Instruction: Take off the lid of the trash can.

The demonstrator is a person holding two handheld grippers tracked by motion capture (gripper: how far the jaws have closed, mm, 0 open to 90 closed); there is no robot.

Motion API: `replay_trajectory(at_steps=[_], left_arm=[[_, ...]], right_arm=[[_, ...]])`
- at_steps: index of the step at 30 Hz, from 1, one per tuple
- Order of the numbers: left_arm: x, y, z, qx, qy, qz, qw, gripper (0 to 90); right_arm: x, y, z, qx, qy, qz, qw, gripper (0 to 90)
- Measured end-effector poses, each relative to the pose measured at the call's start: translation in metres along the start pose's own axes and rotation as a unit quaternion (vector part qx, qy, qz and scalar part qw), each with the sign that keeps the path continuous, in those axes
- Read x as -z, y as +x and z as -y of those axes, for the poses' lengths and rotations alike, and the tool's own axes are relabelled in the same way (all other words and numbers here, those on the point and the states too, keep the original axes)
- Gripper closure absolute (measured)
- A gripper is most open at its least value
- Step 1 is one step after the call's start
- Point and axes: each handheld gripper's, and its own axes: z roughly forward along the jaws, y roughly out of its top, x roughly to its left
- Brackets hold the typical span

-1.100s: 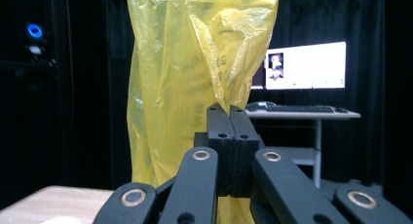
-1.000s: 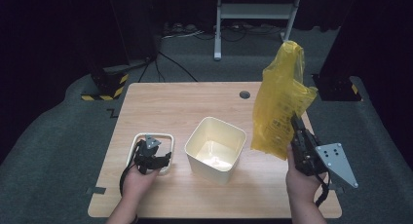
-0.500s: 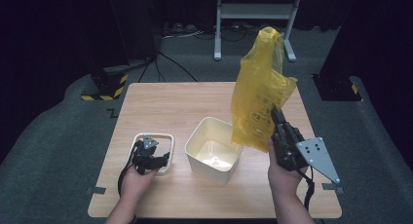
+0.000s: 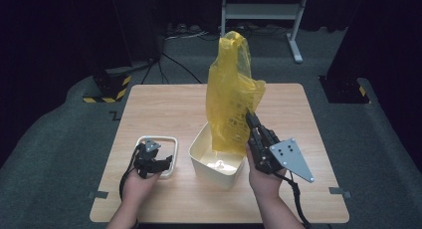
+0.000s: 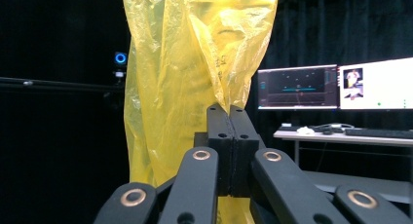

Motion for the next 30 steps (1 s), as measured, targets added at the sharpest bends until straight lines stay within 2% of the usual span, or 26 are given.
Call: replay_trajectory(at_steps=[9,15,23,30], left_arm=[[0.0,0.003,0.001,0.002,0.002,0.003,1.0,31.2],[0.001,0.003,0.002,0.007,-0.001,0.003,1.0,31.2],[0.001,0.002,0.001,0.009,0.002,0.004,1.0,32.0],[0.0,0.0,-0.001,0.001,0.003,0.003,1.0,32.0]], right_arm=[[-0.012,0.017,0.015,-0.006,0.009,-0.02,0.9997,90.0],[-0.015,0.019,0.027,-0.003,0.018,-0.026,0.9995,90.0],[-0.008,0.01,0.044,-0.002,0.037,-0.023,0.999,90.0],[0.001,0.003,0.059,0.004,0.063,-0.023,0.9977,90.0]])
